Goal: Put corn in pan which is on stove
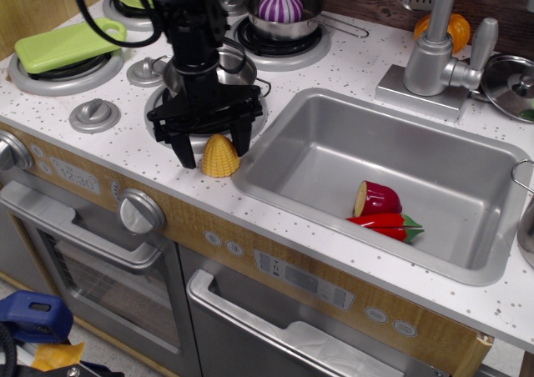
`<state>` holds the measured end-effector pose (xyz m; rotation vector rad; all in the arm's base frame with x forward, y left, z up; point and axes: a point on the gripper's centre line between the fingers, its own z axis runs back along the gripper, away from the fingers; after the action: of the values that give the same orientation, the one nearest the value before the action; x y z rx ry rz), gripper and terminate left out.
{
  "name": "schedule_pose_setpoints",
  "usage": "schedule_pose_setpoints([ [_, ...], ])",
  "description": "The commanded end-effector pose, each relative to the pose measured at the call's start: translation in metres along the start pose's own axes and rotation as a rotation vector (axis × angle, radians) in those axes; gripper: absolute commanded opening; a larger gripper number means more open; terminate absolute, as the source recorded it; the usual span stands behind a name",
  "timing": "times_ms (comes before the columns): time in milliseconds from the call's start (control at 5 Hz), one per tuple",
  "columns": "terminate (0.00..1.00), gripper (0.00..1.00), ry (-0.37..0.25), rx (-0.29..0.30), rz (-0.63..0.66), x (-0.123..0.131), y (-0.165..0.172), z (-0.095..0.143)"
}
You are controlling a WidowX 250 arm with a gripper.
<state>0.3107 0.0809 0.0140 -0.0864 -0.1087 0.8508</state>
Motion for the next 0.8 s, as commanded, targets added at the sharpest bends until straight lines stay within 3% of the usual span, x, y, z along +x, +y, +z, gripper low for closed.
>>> schedule_pose_setpoints([
  [0,0.00,0.00,-0.015,-0.049,0.051,0.006,-0.001,0.008],
  [200,0.00,0.00,-0.042,-0.026,0.040,0.007,-0.002,0.013],
  [400,0.00,0.00,-0.159,0.104,-0.023,0.008,0.000,0.043],
  [600,0.00,0.00,-0.214,0.199,-0.047,0.013,-0.008,0.074],
])
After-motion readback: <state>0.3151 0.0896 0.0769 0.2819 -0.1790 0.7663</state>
